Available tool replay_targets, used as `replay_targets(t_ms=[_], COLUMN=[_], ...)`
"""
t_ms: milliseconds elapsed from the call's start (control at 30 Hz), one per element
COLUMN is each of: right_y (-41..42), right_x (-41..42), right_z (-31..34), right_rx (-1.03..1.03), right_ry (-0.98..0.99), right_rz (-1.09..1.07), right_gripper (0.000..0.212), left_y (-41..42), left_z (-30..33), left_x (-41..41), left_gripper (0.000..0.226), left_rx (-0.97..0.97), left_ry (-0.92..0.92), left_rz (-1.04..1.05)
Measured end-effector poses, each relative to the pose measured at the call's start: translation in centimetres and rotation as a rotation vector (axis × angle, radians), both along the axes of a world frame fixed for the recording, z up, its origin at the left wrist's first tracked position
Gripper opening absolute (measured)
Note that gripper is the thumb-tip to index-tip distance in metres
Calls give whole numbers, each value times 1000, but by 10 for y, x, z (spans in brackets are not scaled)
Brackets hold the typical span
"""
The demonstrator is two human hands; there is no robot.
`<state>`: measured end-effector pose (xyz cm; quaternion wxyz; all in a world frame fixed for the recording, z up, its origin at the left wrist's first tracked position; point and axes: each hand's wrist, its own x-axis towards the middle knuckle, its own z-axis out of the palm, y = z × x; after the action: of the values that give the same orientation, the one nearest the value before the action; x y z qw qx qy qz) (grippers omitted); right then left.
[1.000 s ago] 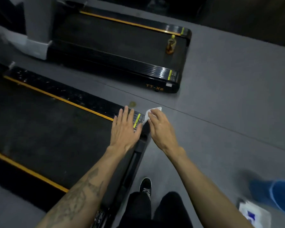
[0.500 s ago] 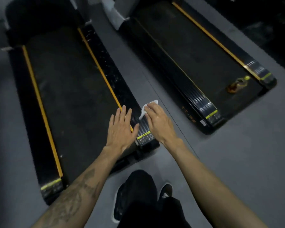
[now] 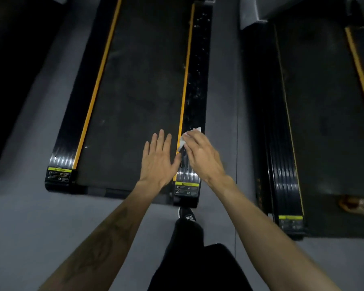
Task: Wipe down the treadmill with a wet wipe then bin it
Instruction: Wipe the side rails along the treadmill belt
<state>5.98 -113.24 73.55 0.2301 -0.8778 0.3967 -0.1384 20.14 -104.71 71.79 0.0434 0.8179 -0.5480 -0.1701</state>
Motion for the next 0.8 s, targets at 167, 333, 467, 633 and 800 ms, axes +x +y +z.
replay_targets(t_ms=[167, 333, 467, 633, 800], right_y=[-55, -93, -121, -142, -141], right_x=[11, 27, 36, 32, 13], right_z=[-18, -30, -40, -60, -92], right_rx=[-45, -40, -3, -74, -95], right_ry=[5, -3, -18, -103, -150], right_rz=[176, 401, 599, 928, 1204], right_gripper=[34, 41, 37, 31, 28], left_y=[-28, -35, -47, -59, -59], left_z=[-2, -11, -19, -30, -54], left_x=[1, -8, -36, -96, -154], left_gripper=[81, 78, 80, 81, 72], left_rx=[12, 60, 57, 34, 37], left_ry=[-31, -73, -49, -39, -4], left_rz=[160, 332, 557, 900, 1183])
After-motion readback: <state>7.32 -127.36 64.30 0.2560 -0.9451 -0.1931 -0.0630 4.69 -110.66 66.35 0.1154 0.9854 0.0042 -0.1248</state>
